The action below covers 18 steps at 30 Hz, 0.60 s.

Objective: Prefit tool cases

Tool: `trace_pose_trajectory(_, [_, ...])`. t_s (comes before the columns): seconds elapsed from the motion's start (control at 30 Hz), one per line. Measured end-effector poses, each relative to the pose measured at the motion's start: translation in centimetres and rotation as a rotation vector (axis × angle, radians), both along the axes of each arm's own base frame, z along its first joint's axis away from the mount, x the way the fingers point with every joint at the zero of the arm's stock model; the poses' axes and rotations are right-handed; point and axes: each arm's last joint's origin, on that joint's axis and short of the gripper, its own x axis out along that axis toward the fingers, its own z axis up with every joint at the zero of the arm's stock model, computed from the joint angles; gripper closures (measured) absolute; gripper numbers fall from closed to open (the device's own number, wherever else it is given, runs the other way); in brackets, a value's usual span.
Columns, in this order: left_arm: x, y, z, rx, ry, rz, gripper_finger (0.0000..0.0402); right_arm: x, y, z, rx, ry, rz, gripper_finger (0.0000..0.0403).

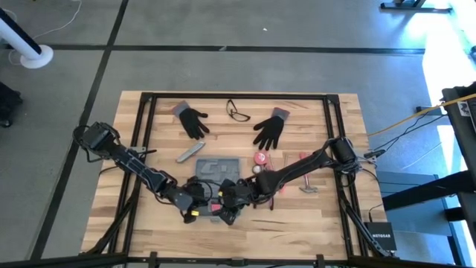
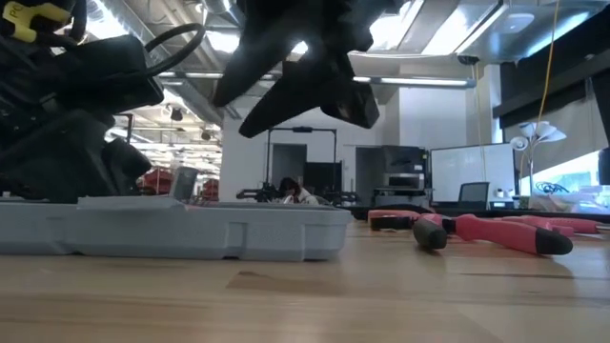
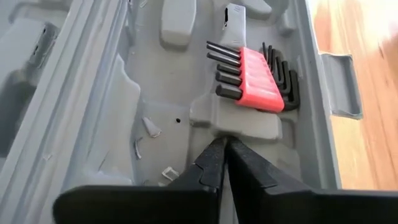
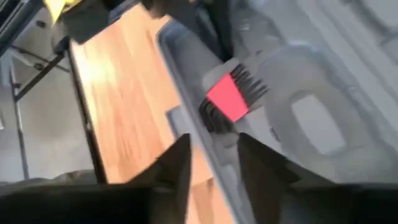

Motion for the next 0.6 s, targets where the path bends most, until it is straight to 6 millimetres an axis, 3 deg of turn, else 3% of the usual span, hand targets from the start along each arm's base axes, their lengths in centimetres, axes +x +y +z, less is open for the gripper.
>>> trace_pose_trajectory(0.13, [0.0,-0.2,0.0,-0.02,-0.001,0.001,0.0362,0.6,-0.7,-0.9,-0.037,-0.008,0.003,0.0192])
trace_pose_trajectory(0.23, [0.0,-0.2,0.1,-0.044,0.001,0.023,0.0345,1.0,-1.3,-1.6,-0.059,-0.003,0.012,0.0165])
trace_pose_trajectory(0.37, [-0.2,-0.5,0.1,-0.07,0.009,0.017,0.034,1.4,-2.4,-1.9,-0.068,0.0,-0.006,0.0158])
trace_pose_trajectory(0.6, [-0.4,-0.5,1.5,-0.078,-0.037,0.002,0.034,1.5,-4.3,0.2,-0.133,-0.065,0.015,0.0158])
